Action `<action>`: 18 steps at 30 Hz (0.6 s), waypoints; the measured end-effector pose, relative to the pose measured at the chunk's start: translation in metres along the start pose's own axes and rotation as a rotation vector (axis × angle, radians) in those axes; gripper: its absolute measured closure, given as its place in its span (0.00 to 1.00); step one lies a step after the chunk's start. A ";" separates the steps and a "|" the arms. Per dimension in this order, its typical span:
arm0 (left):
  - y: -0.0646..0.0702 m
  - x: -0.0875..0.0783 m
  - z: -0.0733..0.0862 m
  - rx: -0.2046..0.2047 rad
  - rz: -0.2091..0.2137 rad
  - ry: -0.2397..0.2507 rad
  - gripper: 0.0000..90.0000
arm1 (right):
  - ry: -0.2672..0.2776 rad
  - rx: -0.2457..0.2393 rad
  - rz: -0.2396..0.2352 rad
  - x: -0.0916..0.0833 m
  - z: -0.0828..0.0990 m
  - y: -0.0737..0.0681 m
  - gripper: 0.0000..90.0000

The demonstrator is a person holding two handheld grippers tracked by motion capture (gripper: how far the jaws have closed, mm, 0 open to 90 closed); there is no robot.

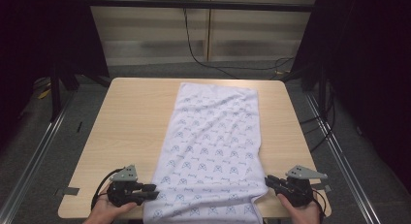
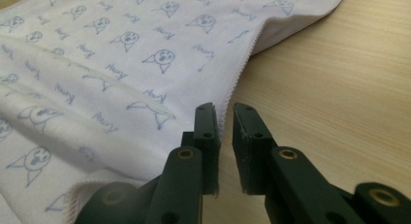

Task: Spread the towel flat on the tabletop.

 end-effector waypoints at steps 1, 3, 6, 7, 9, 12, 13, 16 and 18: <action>-0.003 0.001 -0.002 0.002 -0.001 0.000 0.72 | 0.012 0.001 -0.004 0.000 -0.001 0.000 0.85; -0.011 0.004 -0.011 0.003 -0.029 0.012 0.72 | 0.025 0.004 -0.006 0.001 -0.005 0.002 0.84; -0.024 0.011 -0.030 -0.012 -0.042 0.047 0.73 | 0.038 0.000 -0.008 0.007 -0.014 0.002 0.84; -0.029 0.014 -0.037 -0.006 -0.056 0.059 0.74 | 0.043 -0.006 -0.012 0.010 -0.018 0.002 0.85; -0.039 0.023 -0.049 -0.024 -0.056 0.064 0.74 | 0.056 -0.018 -0.018 0.015 -0.027 0.000 0.87; -0.052 0.037 -0.067 -0.026 -0.080 0.089 0.75 | 0.072 -0.029 -0.029 0.024 -0.038 -0.003 0.90; -0.056 0.041 -0.071 -0.032 -0.092 0.092 0.75 | 0.077 -0.027 -0.031 0.026 -0.040 -0.003 0.91; -0.063 0.054 -0.075 -0.029 -0.110 0.068 0.76 | 0.085 -0.019 -0.020 0.029 -0.045 -0.002 0.93; -0.063 0.058 -0.071 -0.030 -0.111 0.042 0.76 | 0.075 -0.020 -0.007 0.025 -0.042 -0.001 0.95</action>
Point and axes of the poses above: each handheld gripper's, and its own axes: x roughly forward along the jaws, z roughly out of its underside, y roughly to its right, the point moved 4 cm from there along x, roughly forward along the jaws, and after that the axes turned 3 degrees about y, right-handed, at the moved point
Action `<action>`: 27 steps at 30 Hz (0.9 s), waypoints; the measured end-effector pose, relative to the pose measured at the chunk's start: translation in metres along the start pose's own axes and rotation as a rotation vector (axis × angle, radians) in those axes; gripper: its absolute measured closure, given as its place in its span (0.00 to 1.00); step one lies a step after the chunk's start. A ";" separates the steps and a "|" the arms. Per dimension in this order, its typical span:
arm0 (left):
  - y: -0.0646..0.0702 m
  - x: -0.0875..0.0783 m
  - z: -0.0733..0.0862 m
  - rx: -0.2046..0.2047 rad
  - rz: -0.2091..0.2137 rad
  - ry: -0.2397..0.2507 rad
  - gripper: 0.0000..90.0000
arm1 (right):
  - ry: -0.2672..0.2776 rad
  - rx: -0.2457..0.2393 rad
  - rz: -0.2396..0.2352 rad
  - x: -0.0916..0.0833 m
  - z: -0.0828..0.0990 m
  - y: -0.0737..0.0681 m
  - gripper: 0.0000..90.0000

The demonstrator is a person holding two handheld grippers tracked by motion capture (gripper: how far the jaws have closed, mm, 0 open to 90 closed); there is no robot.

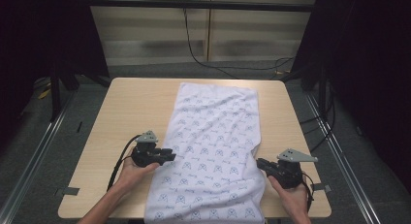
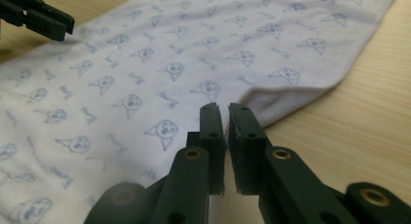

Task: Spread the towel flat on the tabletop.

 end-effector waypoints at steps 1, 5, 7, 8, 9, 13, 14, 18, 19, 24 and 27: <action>0.001 0.001 0.003 0.011 -0.006 -0.015 0.77 | -0.009 0.001 0.007 -0.002 0.003 0.002 0.94; 0.002 -0.006 0.014 0.011 0.004 -0.020 0.77 | -0.001 0.019 -0.012 -0.009 0.012 0.006 0.90; 0.003 -0.011 0.018 0.015 0.001 -0.018 0.78 | 0.005 0.025 -0.023 -0.006 0.009 0.007 0.88; 0.005 -0.015 0.022 0.023 -0.002 -0.019 0.78 | 0.009 0.024 -0.028 -0.004 0.007 0.006 0.86; 0.007 -0.017 0.023 0.028 -0.004 -0.021 0.79 | 0.009 0.015 -0.038 -0.001 0.003 0.004 0.86; 0.013 -0.029 0.033 0.021 0.004 -0.028 0.78 | 0.002 -0.032 -0.081 0.015 -0.008 -0.008 0.82; 0.013 -0.030 0.033 0.020 -0.001 -0.034 0.77 | -0.005 -0.042 -0.085 0.019 -0.010 -0.010 0.81; 0.003 -0.027 0.022 -0.004 -0.009 -0.007 0.75 | -0.028 -0.059 -0.121 0.046 -0.020 -0.013 0.81; -0.001 -0.025 0.016 -0.008 -0.012 0.005 0.75 | -0.030 -0.053 -0.135 0.054 -0.022 -0.012 0.81; -0.020 -0.011 -0.007 -0.025 -0.056 0.052 0.77 | -0.073 -0.080 -0.153 0.086 -0.028 -0.009 0.82; -0.028 0.001 -0.015 -0.029 -0.064 0.041 0.75 | -0.099 -0.090 -0.142 0.100 -0.028 -0.004 0.72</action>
Point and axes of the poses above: each handheld gripper's, and its own axes: x roughly forward along the jaws, z roughly out of its underside, y roughly to its right, the point moved 4 cm from there along x, roughly forward along the jaws, and after that the axes turned 3 degrees about y, right-handed, at the moved point
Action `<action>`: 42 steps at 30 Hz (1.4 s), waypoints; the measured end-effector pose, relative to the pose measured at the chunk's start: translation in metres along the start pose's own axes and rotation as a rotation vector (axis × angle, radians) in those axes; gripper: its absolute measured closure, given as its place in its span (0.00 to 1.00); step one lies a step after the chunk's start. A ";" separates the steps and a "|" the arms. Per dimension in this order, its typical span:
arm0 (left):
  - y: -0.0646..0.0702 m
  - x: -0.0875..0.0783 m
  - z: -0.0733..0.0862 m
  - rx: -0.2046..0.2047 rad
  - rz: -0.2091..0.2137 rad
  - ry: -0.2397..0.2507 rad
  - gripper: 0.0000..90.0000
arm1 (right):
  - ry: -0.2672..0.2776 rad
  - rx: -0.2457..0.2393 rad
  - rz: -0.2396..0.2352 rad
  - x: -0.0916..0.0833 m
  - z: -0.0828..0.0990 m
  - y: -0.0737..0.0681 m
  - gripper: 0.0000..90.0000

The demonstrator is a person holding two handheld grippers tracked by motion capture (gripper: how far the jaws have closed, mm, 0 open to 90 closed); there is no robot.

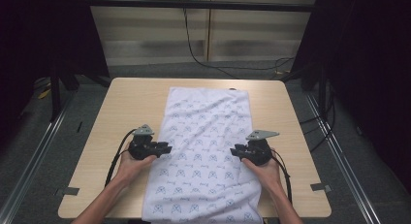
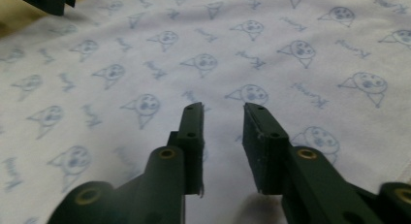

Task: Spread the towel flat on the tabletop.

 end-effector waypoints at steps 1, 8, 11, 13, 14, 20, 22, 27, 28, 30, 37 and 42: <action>-0.002 0.004 -0.003 -0.007 0.002 -0.011 0.75 | -0.002 0.007 0.000 0.003 -0.001 0.002 0.71; -0.011 0.017 0.002 0.010 -0.040 -0.025 0.78 | -0.031 0.008 0.052 0.019 0.003 0.018 0.64; -0.008 0.012 0.006 0.039 -0.039 -0.044 0.83 | -0.048 -0.016 0.058 0.019 0.008 0.017 0.67; -0.005 0.006 0.010 0.051 -0.032 -0.054 0.84 | -0.060 -0.032 0.061 0.018 0.009 0.013 0.67; -0.003 0.003 0.013 0.052 -0.026 -0.054 0.84 | -0.064 -0.035 0.053 0.017 0.010 0.010 0.67; 0.009 -0.017 0.030 0.041 0.024 -0.051 0.84 | -0.067 -0.037 -0.005 0.002 0.023 -0.007 0.67; 0.014 -0.023 0.036 0.037 0.035 -0.051 0.84 | -0.063 -0.042 -0.019 -0.003 0.027 -0.013 0.67; 0.030 -0.037 0.050 0.045 0.056 -0.055 0.84 | -0.060 -0.050 -0.052 -0.014 0.037 -0.026 0.68; 0.033 -0.039 0.052 0.048 0.062 -0.058 0.84 | -0.059 -0.046 -0.061 -0.016 0.039 -0.029 0.68; 0.039 -0.044 0.057 0.044 0.068 -0.060 0.84 | -0.064 -0.046 -0.074 -0.021 0.043 -0.034 0.68; 0.057 -0.058 0.071 0.045 0.107 -0.075 0.84 | -0.070 -0.059 -0.106 -0.040 0.058 -0.055 0.69; 0.071 -0.070 0.083 0.047 0.138 -0.087 0.84 | -0.078 -0.064 -0.129 -0.050 0.067 -0.068 0.69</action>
Point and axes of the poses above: each handheld gripper's, and its own axes: x roughly forward along the jaws, z roughly out of its underside, y roughly to its right, the point moved 4 cm from there along x, roughly forward along the jaws, and after that the axes turned 3 degrees about y, right-handed, at the moved point
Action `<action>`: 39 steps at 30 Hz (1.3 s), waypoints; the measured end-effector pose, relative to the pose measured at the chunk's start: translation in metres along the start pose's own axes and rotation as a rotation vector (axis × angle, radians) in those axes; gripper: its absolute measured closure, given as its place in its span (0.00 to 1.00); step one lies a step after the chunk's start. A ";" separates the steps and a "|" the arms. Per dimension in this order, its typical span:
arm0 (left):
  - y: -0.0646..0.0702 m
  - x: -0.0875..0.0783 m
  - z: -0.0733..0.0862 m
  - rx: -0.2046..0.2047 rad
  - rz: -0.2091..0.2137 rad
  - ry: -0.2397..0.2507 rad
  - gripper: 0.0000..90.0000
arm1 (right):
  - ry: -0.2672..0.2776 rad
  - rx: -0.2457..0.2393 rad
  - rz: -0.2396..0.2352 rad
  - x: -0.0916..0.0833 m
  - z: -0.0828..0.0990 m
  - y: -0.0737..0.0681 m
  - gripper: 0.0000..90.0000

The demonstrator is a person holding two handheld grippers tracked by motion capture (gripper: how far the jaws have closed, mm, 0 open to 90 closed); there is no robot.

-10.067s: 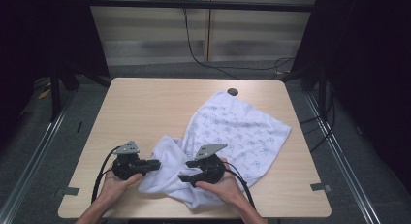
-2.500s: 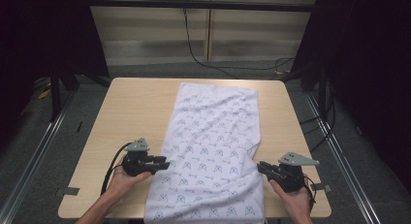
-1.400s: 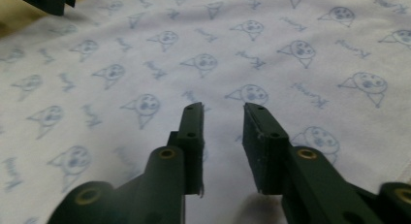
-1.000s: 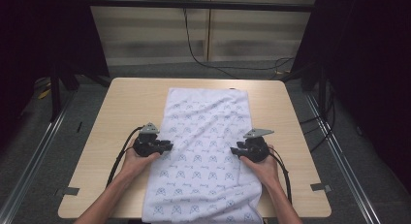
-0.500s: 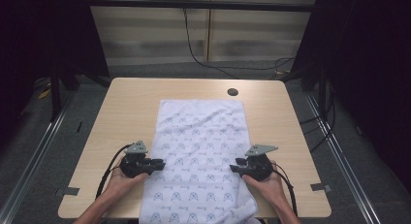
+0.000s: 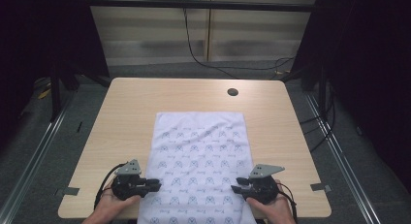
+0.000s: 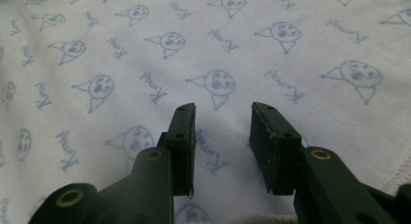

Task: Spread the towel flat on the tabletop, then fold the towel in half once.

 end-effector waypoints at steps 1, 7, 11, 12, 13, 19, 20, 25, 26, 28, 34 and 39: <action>0.003 -0.002 0.002 0.001 0.004 -0.003 0.84 | 0.000 0.000 -0.007 -0.001 0.002 -0.004 0.69; 0.017 -0.011 0.010 0.003 0.027 -0.020 0.79 | -0.040 -0.018 -0.033 -0.012 0.011 -0.026 0.70; 0.004 -0.012 -0.007 -0.006 -0.010 0.042 0.75 | 0.009 -0.002 -0.025 -0.013 0.003 -0.016 0.68; -0.001 -0.012 -0.014 -0.006 -0.028 0.052 0.74 | 0.018 0.002 -0.010 -0.013 -0.001 -0.011 0.67; -0.006 -0.010 -0.020 -0.007 -0.042 0.064 0.73 | 0.029 0.005 0.000 -0.013 -0.006 -0.005 0.67; -0.039 0.016 -0.045 -0.022 -0.111 0.078 0.72 | 0.083 0.014 0.063 -0.008 -0.039 0.033 0.62; -0.044 0.019 -0.045 -0.037 -0.116 0.069 0.72 | 0.093 0.018 0.071 -0.007 -0.044 0.039 0.62; -0.050 0.025 -0.038 -0.042 -0.131 0.039 0.71 | 0.117 0.043 0.106 0.005 -0.067 0.071 0.59; -0.050 0.026 -0.038 -0.040 -0.132 0.041 0.71 | 0.112 0.047 0.113 0.008 -0.070 0.077 0.59; -0.049 0.026 -0.038 -0.033 -0.133 0.038 0.70 | 0.113 0.060 0.134 0.014 -0.076 0.089 0.59; -0.049 0.026 -0.037 -0.032 -0.127 0.045 0.69 | 0.077 0.090 0.177 0.036 -0.087 0.123 0.55; -0.047 0.026 -0.037 -0.019 -0.125 0.035 0.69 | 0.037 0.118 0.223 0.055 -0.092 0.146 0.54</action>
Point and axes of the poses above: each handheld gripper's, and its own axes: x roughly forward along the jaws, z roughly out of its underside, y roughly to its right, the point moved 4 cm from there along x, roughly forward along the jaws, and after that the axes turned 3 degrees about y, right-handed, at the moved point
